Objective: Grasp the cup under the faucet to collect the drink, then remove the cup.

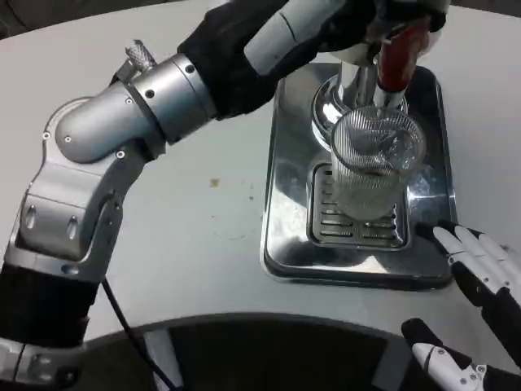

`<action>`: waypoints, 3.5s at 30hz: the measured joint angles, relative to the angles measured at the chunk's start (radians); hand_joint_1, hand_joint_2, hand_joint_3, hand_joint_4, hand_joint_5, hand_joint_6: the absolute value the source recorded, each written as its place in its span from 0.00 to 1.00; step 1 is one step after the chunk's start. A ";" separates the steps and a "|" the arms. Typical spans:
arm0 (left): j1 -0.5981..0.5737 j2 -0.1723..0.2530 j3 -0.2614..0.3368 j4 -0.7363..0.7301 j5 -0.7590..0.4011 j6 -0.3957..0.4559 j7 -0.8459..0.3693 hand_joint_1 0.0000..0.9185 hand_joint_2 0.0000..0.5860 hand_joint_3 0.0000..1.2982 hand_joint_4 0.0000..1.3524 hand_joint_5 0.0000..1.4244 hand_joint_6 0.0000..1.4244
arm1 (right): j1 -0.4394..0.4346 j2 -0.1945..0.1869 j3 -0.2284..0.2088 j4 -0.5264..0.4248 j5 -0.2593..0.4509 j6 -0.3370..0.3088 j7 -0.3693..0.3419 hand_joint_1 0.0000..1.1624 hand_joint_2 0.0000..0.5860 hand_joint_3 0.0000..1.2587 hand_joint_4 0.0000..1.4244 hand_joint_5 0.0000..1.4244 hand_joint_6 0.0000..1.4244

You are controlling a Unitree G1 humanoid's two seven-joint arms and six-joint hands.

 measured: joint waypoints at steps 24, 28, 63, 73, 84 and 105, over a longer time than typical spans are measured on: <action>-0.036 -0.002 -0.079 0.124 0.162 -0.220 -0.078 0.00 0.15 0.13 0.07 0.13 0.11 | -0.022 0.000 -0.001 0.000 0.035 0.027 0.000 0.24 0.72 0.05 0.00 0.00 0.00; -0.043 0.002 -0.090 0.134 0.177 -0.242 -0.090 0.00 0.15 0.12 0.05 0.11 0.09 | -0.022 0.000 -0.002 0.000 0.051 0.031 0.000 0.24 0.72 0.06 0.00 0.00 0.00; -0.061 0.037 -0.149 0.150 0.288 -0.391 -0.079 0.00 0.13 0.12 0.03 0.04 0.07 | -0.088 0.042 -0.051 0.123 0.352 0.088 -0.053 0.42 0.49 0.00 0.00 0.03 0.00; -0.061 0.040 -0.149 0.148 0.289 -0.392 -0.072 0.00 0.14 0.12 0.03 0.04 0.07 | -0.148 0.059 -0.026 0.190 0.373 0.059 -0.136 0.46 0.46 0.00 0.00 0.04 0.00; -0.061 0.045 -0.149 0.143 0.290 -0.392 -0.072 0.00 0.14 0.12 0.04 0.05 0.07 | -0.234 0.069 0.012 0.278 0.373 0.040 -0.181 0.46 0.45 0.00 0.00 0.04 0.00; -0.058 0.059 -0.138 0.127 0.286 -0.383 -0.072 0.00 0.14 0.12 0.04 0.05 0.07 | -0.423 0.073 0.055 0.452 0.390 0.015 -0.230 0.46 0.43 0.00 0.01 0.04 0.00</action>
